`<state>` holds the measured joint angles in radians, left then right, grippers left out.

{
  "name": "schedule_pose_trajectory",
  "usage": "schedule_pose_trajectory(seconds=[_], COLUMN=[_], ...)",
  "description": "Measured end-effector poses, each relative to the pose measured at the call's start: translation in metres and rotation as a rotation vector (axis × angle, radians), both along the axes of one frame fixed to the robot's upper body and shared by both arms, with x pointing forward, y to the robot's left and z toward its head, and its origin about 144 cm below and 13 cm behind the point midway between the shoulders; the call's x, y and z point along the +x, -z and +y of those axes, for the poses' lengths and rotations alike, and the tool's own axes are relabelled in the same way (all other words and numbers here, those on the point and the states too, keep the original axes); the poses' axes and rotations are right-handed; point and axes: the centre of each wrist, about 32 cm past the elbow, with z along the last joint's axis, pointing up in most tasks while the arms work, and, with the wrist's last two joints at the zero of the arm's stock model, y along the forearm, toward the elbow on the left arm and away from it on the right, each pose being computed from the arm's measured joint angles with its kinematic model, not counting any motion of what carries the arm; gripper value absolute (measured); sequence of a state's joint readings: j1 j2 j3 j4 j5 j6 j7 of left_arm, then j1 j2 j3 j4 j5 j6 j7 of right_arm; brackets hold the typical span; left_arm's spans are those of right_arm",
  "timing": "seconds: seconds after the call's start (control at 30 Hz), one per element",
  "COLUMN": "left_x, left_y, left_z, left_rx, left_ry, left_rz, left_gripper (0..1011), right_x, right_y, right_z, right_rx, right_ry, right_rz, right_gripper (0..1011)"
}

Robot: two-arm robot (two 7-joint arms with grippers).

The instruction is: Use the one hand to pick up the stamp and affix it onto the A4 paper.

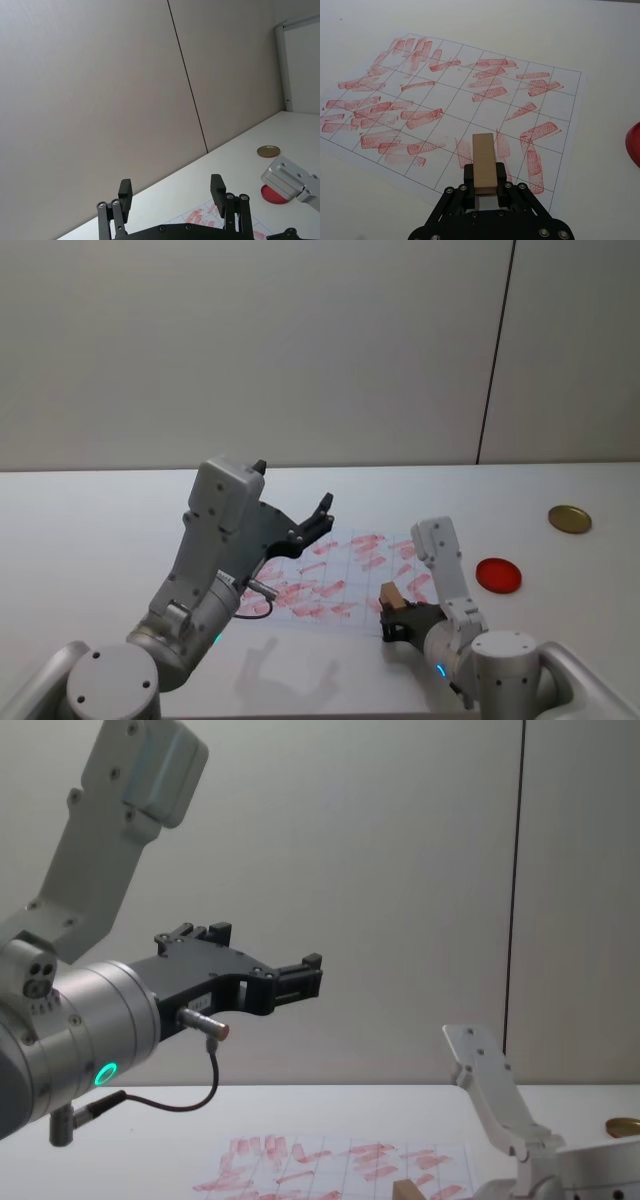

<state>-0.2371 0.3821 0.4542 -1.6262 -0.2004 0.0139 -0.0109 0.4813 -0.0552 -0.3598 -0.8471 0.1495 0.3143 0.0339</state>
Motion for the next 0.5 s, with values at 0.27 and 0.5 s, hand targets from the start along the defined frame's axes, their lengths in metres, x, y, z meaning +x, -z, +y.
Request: schedule_pose_trajectory(seconds=[0.27,0.5], left_x=[0.0,0.0], left_y=[0.0,0.0], left_z=[0.0,0.0], left_rx=[0.0,0.0], left_ry=[0.0,0.0], left_rz=[0.0,0.0], left_gripper=[993,993], right_x=[0.0007,-0.0002], right_y=[0.0,-0.0066], right_z=[-0.0005,-0.0013], right_rx=[0.001,0.007], right_ry=[0.004,0.009], right_rz=[-0.005,-0.035], right_gripper=[219,219])
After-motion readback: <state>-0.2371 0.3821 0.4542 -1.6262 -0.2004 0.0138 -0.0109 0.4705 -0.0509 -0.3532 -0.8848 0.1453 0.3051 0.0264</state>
